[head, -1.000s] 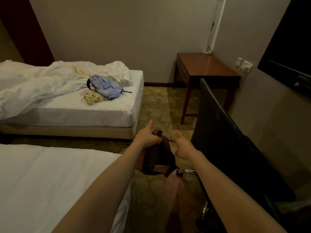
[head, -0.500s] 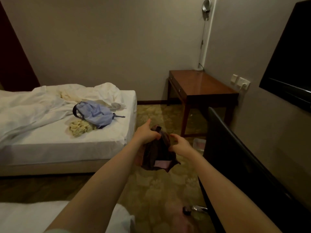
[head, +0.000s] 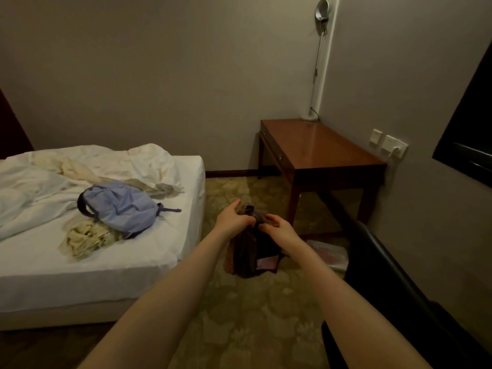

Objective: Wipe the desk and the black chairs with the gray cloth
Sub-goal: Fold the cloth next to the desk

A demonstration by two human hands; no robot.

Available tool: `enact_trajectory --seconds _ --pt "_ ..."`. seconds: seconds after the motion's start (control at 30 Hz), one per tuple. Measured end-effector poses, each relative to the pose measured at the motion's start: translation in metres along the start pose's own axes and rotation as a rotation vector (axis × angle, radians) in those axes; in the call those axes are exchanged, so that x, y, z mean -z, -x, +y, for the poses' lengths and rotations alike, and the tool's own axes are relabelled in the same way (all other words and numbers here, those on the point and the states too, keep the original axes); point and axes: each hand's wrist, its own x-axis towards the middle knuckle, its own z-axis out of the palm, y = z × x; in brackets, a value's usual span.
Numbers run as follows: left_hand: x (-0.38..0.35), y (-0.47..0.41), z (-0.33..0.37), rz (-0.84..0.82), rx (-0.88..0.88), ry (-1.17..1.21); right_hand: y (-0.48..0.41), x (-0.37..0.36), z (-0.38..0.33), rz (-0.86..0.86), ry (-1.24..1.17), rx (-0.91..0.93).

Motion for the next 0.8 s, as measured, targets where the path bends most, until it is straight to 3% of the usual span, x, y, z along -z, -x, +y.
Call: enact_trajectory --seconds 0.33,0.53,0.67,0.8 --pt "-0.015 -0.175 0.060 -0.057 0.012 0.389 -0.173 0.041 -0.058 -0.098 -0.404 0.002" --pt "-0.008 -0.252 0.063 -0.054 0.059 0.567 -0.253 0.038 -0.070 -0.156 -0.406 -0.022" --pt "0.006 -0.304 0.063 -0.061 0.047 0.592 -0.315 0.020 -0.078 -0.040 -0.362 -0.015" --pt "0.028 -0.361 0.074 -0.109 0.008 0.589 -0.389 0.016 -0.092 0.124 -0.442 -0.123"
